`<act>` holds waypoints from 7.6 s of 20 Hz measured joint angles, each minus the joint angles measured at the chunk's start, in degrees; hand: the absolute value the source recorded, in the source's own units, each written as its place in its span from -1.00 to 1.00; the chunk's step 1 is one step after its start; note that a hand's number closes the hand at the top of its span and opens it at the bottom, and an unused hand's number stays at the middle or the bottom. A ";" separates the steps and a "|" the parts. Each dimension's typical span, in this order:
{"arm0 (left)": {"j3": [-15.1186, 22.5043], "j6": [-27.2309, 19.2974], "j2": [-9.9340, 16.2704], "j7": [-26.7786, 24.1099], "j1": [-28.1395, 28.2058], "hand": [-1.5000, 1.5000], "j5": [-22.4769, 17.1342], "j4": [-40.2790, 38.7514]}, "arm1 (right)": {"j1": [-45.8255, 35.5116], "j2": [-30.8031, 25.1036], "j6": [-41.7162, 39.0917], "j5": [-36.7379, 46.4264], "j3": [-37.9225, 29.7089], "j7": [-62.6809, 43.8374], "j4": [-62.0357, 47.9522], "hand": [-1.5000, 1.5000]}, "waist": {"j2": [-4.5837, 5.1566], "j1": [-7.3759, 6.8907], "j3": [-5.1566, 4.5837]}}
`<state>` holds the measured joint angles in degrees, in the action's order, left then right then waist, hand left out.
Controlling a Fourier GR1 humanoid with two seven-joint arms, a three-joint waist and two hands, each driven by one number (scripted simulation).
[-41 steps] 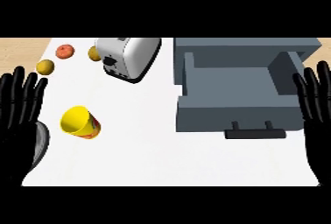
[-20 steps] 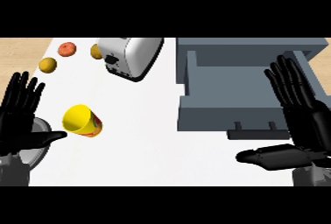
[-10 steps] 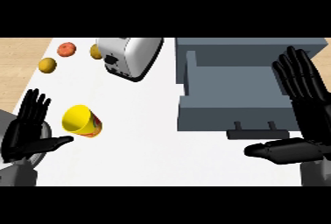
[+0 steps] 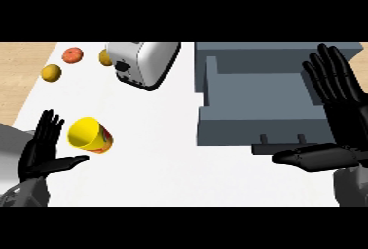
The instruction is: Pick up the cup, place it into the drawer and close the drawer
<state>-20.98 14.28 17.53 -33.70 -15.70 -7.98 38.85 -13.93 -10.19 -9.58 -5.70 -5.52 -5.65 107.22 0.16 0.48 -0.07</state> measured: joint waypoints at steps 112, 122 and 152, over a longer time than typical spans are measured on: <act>40.14 -29.70 -17.53 16.47 -56.89 -1.00 -17.22 -18.55 | -8.97 0.00 -9.59 -6.49 3.52 1.47 -5.80 1.00 | 2.86 11.40 0.14; 37.31 -30.26 -17.53 7.81 -56.61 -1.00 -26.10 -15.25 | -7.39 -6.93 -24.57 -9.51 12.82 -4.55 -5.13 -1.00 | 1.70 8.57 0.05; 34.65 -22.34 -11.02 3.34 -41.23 -1.00 -30.99 -4.21 | -22.78 -6.36 -3.16 34.82 18.49 22.88 -63.12 1.00 | 0.77 -6.83 0.24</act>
<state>13.67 -8.06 6.51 -30.35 -56.93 -38.97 34.64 -36.71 -16.55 -12.74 29.12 12.97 17.23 44.10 0.94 -6.35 0.17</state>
